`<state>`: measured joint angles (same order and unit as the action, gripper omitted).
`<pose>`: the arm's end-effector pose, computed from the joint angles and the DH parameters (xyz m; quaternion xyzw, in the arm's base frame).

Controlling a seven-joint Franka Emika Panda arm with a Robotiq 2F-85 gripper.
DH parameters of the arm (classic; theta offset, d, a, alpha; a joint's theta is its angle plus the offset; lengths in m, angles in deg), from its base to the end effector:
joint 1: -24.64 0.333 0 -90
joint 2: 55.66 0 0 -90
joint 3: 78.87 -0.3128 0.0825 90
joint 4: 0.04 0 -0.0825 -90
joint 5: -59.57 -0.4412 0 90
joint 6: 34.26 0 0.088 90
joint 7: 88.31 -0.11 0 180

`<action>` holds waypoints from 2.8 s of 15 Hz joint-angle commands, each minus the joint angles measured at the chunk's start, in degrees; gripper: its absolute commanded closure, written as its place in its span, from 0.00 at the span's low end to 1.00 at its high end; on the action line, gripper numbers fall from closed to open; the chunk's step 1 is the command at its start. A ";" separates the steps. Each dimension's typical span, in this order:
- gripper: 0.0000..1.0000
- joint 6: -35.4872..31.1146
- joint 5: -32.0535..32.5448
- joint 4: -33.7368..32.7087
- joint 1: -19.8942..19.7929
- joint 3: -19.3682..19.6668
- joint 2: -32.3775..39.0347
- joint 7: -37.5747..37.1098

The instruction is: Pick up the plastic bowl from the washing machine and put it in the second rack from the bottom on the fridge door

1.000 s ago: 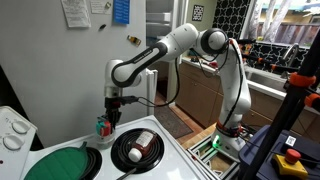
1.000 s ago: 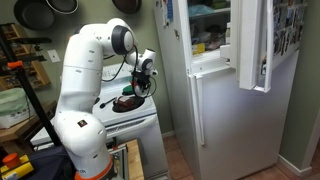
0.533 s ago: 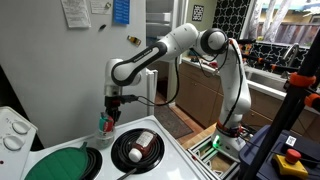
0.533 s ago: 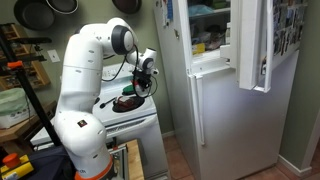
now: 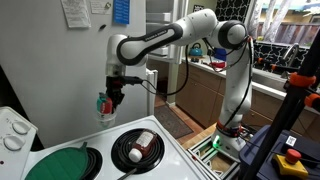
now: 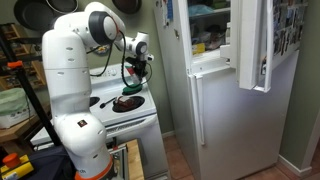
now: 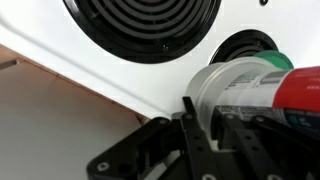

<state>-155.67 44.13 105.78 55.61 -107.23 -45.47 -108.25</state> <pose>0.3391 0.5735 0.4220 -0.9489 -0.2665 0.0597 0.1581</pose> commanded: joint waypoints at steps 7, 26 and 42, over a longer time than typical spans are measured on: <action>0.88 14.09 6.62 3.53 -2.51 0.53 -14.24 -18.03; 0.88 42.80 28.96 -3.08 -9.34 -0.96 -30.62 -20.73; 0.97 44.70 45.28 -7.10 -20.79 1.02 -34.84 -29.86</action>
<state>-112.56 86.77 99.85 36.79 -106.11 -79.22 -135.73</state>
